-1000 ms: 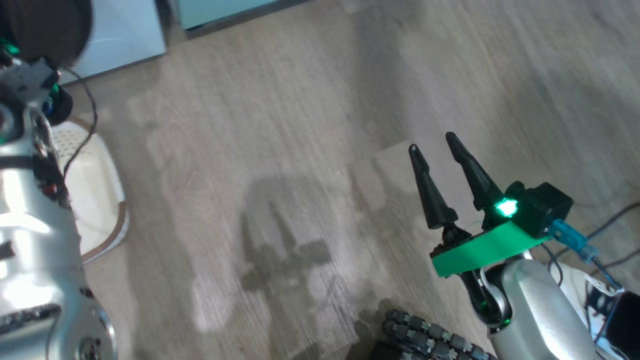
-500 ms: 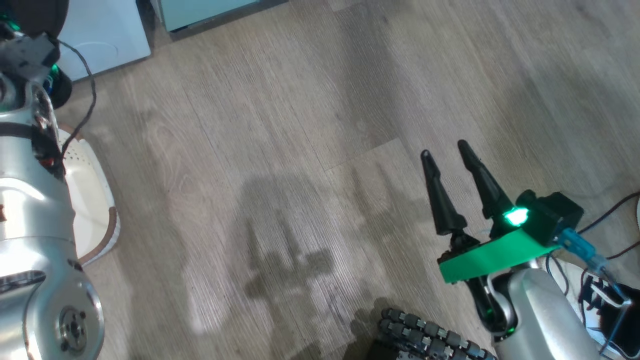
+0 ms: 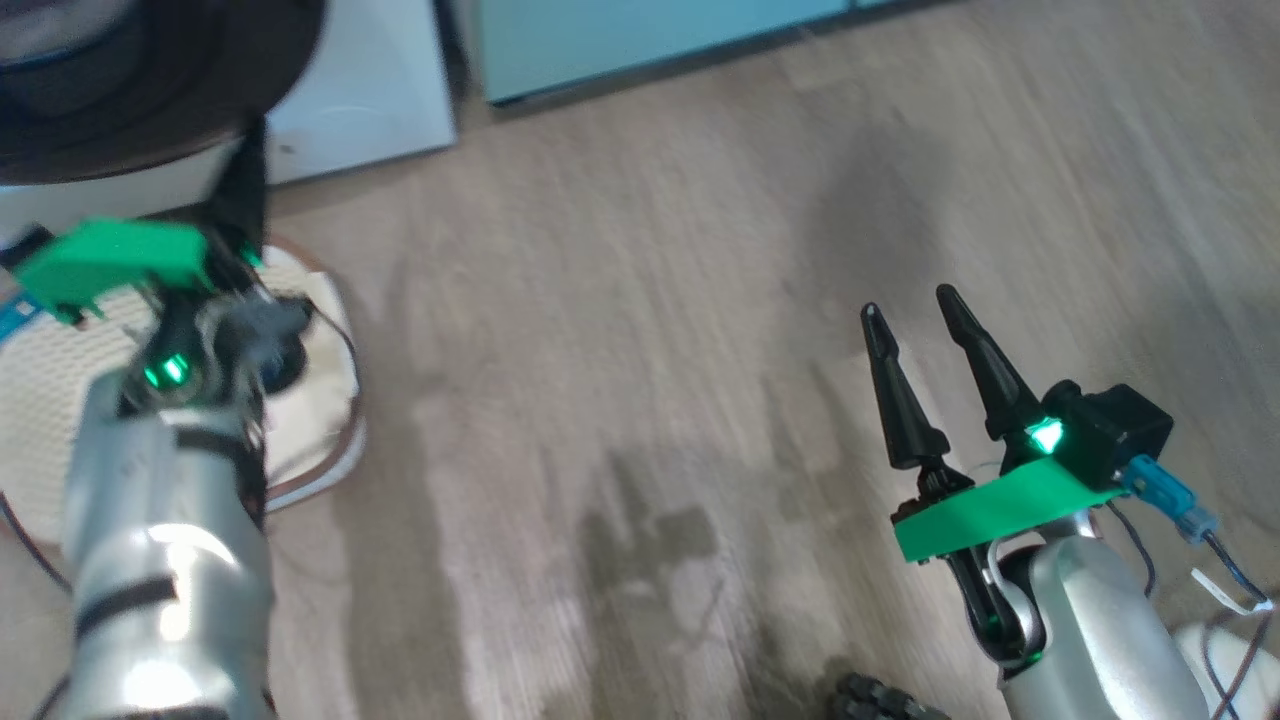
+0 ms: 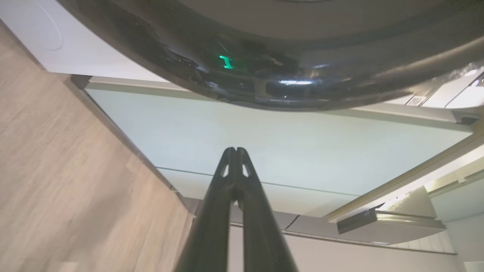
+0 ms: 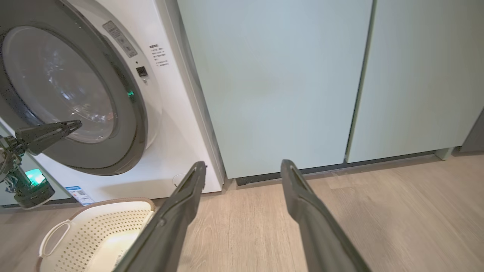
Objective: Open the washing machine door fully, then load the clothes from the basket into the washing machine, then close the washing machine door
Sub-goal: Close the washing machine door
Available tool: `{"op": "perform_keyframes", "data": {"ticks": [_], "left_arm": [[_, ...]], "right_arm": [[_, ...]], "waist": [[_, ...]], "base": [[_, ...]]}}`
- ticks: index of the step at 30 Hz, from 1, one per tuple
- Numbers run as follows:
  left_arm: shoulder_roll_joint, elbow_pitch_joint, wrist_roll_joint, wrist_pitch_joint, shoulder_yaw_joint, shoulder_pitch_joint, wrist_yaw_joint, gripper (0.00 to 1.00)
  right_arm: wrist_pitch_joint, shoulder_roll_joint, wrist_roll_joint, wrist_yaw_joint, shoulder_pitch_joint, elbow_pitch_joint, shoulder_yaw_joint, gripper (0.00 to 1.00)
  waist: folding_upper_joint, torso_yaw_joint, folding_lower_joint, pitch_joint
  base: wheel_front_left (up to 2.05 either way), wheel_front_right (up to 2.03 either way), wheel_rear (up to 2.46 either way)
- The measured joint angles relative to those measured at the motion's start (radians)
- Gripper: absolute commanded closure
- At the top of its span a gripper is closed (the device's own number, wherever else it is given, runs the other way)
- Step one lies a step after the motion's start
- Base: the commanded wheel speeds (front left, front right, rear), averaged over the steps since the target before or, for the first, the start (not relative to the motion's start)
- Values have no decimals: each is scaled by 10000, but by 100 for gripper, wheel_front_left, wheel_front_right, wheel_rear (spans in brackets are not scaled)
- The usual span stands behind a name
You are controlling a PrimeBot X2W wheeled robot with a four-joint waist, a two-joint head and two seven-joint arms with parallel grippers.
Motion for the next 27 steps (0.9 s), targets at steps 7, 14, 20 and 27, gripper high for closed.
{"op": "perform_keyframes", "data": {"ticks": [7,14,20,27], "left_arm": [[-52,-1856,1235,504,-1981,2542,-2,100],[1267,-3555,4103,50,-5150,4727,-75,100],[2447,-3854,5950,-1262,-6752,5435,-75,100],[2462,-3503,7881,-4284,-6759,5567,458,100]], "right_arm": [[0,-2,-353,0,59,226,-226,0],[0,-2,-546,0,363,339,-454,0],[0,-2,-635,0,812,435,-552,0],[0,-2,-721,0,994,453,-556,0]], "waist": [[0,1237,0,-737],[0,2380,0,-1600],[0,3216,-1,-2309],[0,3859,-1,-2827]], "base": [[0,0,0],[0,0,0],[0,0,0],[0,0,0]]}}
